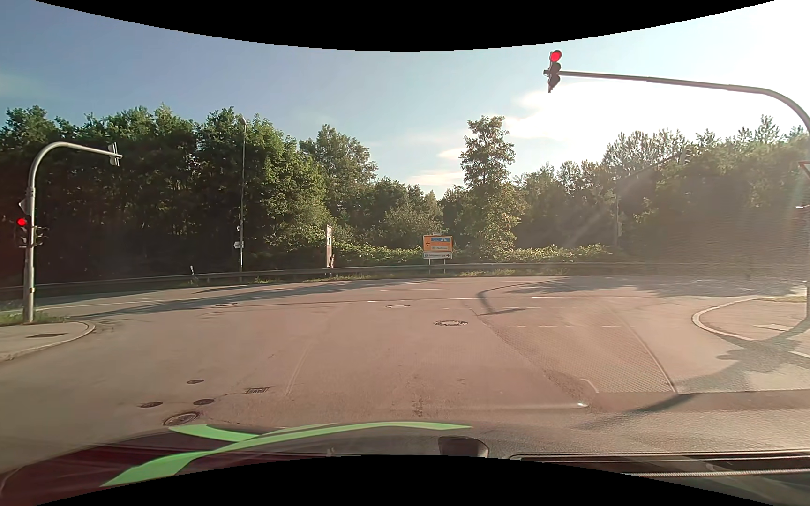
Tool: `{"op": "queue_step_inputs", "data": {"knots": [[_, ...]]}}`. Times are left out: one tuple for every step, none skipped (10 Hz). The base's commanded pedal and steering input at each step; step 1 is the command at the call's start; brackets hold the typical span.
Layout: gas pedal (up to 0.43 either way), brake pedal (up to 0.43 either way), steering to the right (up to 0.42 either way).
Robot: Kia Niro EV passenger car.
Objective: Follow the waypoints while adhering to traffic rules and regulations
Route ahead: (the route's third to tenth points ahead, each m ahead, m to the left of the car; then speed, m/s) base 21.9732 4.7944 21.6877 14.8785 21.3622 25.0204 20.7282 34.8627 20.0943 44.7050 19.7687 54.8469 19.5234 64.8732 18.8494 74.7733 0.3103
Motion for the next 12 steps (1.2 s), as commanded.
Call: {"op": "queue_step_inputs", "data": {"knots": [[0.0, 0.14, -0.001], [0.0, 0.14, -0.001], [0.0, 0.14, -0.001], [0.0, 0.14, -0.001], [0.0, 0.14, -0.001], [0.0, 0.146, 0.003], [0.0, 0.152, 0.008], [0.0, 0.152, 0.009], [0.0, 0.165, 0.009], [0.0, 0.171, 0.009], [0.0, 0.171, 0.009], [0.0, 0.177, 0.009]]}}
